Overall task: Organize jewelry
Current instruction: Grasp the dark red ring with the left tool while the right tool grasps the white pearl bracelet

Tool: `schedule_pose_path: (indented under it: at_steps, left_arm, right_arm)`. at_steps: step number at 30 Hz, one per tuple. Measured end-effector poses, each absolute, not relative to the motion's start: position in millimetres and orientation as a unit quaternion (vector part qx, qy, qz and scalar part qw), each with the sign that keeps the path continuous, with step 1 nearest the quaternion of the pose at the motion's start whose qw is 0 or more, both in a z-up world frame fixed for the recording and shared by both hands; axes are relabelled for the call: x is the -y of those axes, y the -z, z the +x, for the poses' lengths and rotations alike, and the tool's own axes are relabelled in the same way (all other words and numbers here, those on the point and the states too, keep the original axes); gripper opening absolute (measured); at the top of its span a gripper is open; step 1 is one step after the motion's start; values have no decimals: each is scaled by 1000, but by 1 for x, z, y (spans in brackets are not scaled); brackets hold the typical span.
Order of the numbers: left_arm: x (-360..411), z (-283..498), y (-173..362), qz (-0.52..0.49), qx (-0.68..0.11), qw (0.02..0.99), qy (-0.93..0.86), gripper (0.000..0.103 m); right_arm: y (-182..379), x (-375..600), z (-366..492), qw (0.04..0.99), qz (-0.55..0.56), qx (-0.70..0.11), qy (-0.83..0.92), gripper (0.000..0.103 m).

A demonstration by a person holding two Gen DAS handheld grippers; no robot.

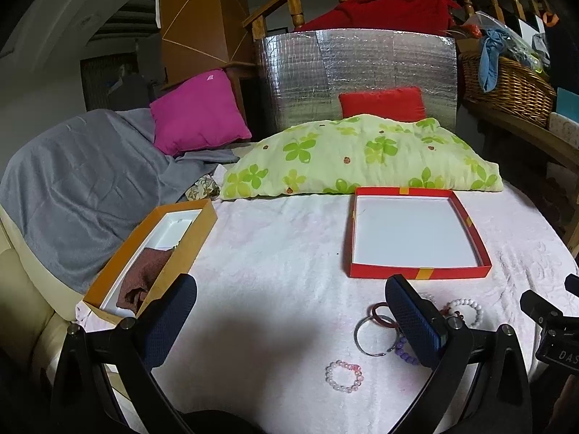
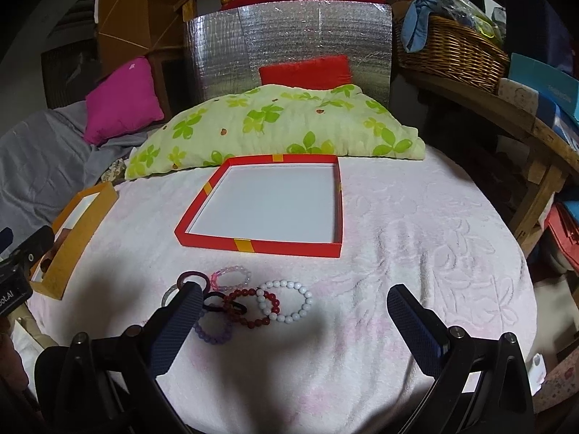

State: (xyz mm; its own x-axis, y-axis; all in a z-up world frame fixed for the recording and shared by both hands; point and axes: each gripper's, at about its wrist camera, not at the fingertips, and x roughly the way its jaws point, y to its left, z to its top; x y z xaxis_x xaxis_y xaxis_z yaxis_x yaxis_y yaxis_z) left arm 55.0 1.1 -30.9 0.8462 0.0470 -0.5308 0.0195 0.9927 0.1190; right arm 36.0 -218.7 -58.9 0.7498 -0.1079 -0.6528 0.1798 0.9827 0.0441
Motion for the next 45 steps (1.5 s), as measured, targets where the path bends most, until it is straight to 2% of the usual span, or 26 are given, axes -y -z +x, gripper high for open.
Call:
schedule_pose_path:
  at_steps: [6, 11, 13, 16, 18, 19, 20, 25, 28, 31, 33, 35, 39, 40, 41, 45]
  left_arm:
    - [-3, 62, 43, 65, -285, 956, -6, 103]
    - [-18, 80, 79, 58, -319, 946, 22, 103]
    - [-23, 92, 103, 65, -347, 935, 41, 103]
    - [-26, 105, 125, 62, -374, 923, 68, 103]
    - [-26, 111, 132, 55, -384, 918, 82, 103]
    - [-25, 115, 135, 46, -391, 914, 96, 103]
    - [-25, 118, 136, 42, -394, 912, 107, 101]
    - [-3, 144, 140, 54, -422, 892, 151, 83]
    - [16, 164, 143, 58, -438, 878, 187, 80]
    - [41, 181, 151, 78, -452, 863, 214, 77]
    - [49, 188, 159, 80, -469, 849, 228, 66]
    - [54, 197, 173, 66, -501, 828, 242, 43]
    - [54, 203, 179, 36, -511, 816, 270, 25]
    - [56, 203, 178, 39, -505, 816, 278, 14]
    - [58, 203, 179, 43, -502, 816, 283, 10]
    - [60, 203, 180, 49, -494, 819, 289, 7]
  right_arm:
    - [68, 212, 38, 932, 48, -352, 67, 103]
    - [96, 219, 43, 927, 47, -371, 26, 103]
    - [111, 224, 48, 918, 48, -394, 1, 96]
    - [130, 229, 58, 905, 49, -421, -25, 81]
    - [139, 229, 66, 902, 46, -428, -27, 62]
    - [143, 229, 71, 900, 45, -432, -25, 58]
    - [147, 233, 79, 897, 50, -438, -24, 53]
    - [156, 253, 105, 887, 94, -451, -7, 46]
    - [168, 257, 117, 876, 87, -473, 7, 36]
    - [179, 263, 125, 868, 104, -486, 9, 33]
    - [178, 262, 129, 870, 98, -483, 5, 31]
    - [180, 259, 132, 871, 86, -484, 4, 22]
    - [181, 258, 136, 875, 83, -477, -2, 10]
    - [181, 257, 136, 876, 80, -475, -5, 11]
    - [181, 256, 137, 878, 76, -473, -7, 10]
    - [176, 251, 134, 886, 74, -458, -14, 10]
